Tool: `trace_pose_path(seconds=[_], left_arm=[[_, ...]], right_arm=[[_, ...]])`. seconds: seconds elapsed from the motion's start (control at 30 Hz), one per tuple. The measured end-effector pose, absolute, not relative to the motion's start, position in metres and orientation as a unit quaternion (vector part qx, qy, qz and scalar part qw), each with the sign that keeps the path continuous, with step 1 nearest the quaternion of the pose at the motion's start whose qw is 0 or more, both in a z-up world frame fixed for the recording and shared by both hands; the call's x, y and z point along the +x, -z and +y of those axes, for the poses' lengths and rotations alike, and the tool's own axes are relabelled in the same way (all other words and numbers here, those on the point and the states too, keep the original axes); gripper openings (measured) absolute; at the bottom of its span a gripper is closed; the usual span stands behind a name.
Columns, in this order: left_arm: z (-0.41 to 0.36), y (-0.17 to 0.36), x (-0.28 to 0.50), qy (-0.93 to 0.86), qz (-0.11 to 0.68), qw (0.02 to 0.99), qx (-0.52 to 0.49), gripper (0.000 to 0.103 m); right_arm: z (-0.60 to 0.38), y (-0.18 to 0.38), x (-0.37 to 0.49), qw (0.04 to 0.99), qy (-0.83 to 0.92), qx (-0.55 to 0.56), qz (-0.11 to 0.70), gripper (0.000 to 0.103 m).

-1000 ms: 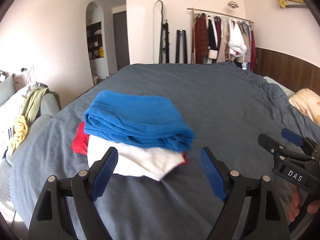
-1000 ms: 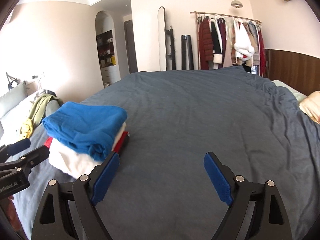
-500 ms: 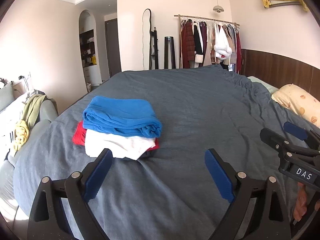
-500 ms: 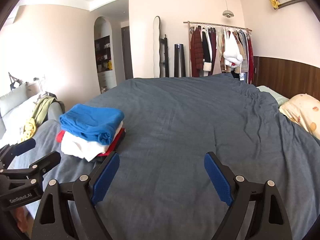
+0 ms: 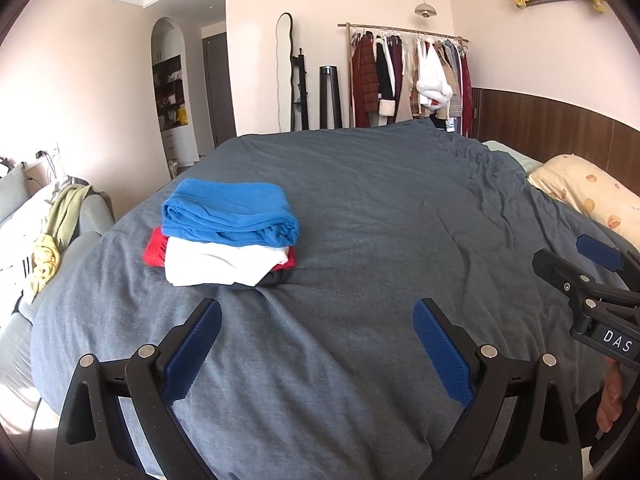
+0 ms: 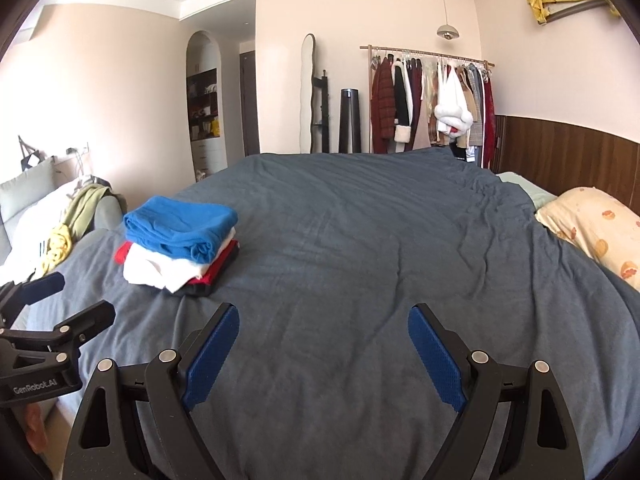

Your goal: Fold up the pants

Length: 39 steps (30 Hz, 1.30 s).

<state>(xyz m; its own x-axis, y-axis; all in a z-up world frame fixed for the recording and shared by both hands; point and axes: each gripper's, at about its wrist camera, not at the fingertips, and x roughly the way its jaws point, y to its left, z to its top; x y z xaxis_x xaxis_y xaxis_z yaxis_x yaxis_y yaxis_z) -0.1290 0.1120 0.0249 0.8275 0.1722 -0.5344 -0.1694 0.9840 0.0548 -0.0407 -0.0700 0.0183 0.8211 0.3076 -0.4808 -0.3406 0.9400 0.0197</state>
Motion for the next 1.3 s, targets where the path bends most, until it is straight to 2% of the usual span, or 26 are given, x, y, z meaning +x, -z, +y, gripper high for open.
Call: trace_pose_path(seconds=[0.97, 1.3], left_arm=[[0.1, -0.027, -0.133, -0.081, 0.277, 0.957, 0.007, 0.098], [0.102, -0.028, -0.128, -0.086, 0.276, 0.957, 0.009, 0.103]], right_arm=[[-0.092, -0.014, -0.057, 0.955, -0.157, -0.026, 0.249, 0.087], [-0.091, -0.014, -0.054, 0.956, -0.153, -0.026, 0.25, 0.087]])
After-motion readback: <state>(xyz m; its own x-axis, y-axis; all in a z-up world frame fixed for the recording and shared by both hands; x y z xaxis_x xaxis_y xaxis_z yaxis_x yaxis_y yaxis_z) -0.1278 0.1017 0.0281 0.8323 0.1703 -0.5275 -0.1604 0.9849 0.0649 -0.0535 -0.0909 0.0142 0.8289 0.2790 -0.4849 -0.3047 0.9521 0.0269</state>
